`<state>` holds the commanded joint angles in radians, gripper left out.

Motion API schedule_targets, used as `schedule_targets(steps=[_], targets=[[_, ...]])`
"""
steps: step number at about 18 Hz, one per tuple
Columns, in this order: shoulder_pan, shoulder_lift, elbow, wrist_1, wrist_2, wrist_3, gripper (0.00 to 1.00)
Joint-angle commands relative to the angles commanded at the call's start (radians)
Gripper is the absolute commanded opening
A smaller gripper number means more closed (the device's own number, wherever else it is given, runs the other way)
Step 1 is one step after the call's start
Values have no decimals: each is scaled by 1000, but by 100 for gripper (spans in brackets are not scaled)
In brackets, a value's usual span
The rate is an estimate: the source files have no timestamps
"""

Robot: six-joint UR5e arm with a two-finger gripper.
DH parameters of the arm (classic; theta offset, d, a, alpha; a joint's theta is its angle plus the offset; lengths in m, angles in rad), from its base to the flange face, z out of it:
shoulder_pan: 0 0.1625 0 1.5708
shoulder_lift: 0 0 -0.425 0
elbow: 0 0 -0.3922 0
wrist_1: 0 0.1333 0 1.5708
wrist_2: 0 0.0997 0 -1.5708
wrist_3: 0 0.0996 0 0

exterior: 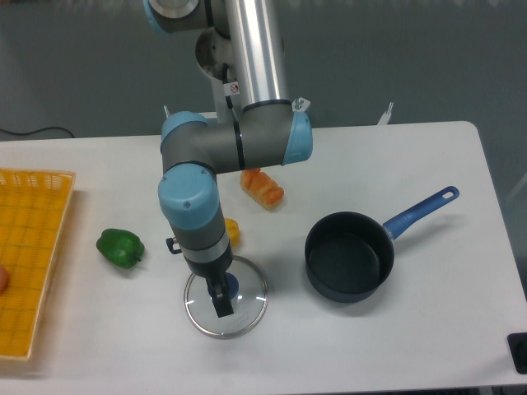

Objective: Pick up the green chilies
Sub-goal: 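Move the gripper from the glass lid toward the green bell pepper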

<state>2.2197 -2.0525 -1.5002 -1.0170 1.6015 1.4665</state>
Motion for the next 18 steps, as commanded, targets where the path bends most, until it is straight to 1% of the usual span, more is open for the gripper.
schedule_targets(steps=[5, 8, 11, 15, 18], targets=[[0, 17, -5, 0, -6, -3, 100], [0, 23, -9, 6, -25, -84, 100], [-11, 35, -8, 6, -25, -130, 100], [-73, 23, -17, 14, -26, -279, 100], [-127, 25, -18, 21, -25, -388, 100]])
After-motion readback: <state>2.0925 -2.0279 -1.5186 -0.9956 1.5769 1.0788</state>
